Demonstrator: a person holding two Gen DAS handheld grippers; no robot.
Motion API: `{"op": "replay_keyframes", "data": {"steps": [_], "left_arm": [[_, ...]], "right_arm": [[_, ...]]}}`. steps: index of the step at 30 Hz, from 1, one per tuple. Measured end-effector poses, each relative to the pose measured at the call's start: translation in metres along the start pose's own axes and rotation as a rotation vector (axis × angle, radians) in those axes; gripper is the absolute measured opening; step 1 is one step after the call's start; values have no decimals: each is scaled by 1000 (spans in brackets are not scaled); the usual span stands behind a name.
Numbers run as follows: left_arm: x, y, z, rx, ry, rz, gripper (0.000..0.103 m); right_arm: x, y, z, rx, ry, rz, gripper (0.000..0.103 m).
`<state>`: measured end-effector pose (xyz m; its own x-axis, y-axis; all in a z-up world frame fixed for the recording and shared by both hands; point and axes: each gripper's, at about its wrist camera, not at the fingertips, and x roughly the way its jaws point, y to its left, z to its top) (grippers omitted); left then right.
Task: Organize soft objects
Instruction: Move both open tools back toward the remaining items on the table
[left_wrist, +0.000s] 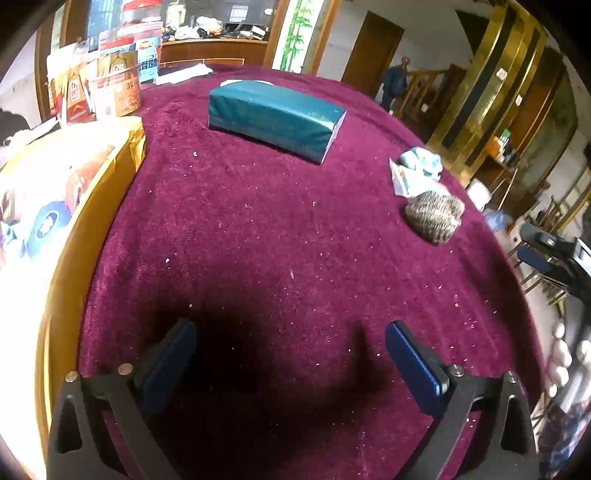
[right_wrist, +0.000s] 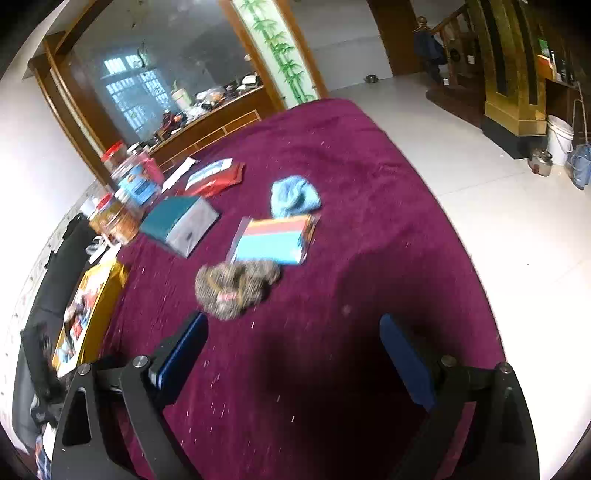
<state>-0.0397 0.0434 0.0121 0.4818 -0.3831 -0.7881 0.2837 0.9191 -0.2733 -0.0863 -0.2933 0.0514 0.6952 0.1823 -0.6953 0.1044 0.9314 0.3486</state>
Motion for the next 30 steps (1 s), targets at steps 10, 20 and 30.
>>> {"op": "replay_keyframes", "data": {"steps": [10, 20, 30], "left_arm": [[1, 1, 1, -1, -7, -15, 102], [-3, 9, -1, -38, -28, -63, 102], [-2, 7, 0, -37, -29, -58, 102]], "right_arm": [[51, 9, 37, 17, 55, 6, 94], [108, 92, 18, -128, 245, 197, 93], [31, 73, 10, -131, 162, 268, 94]]}}
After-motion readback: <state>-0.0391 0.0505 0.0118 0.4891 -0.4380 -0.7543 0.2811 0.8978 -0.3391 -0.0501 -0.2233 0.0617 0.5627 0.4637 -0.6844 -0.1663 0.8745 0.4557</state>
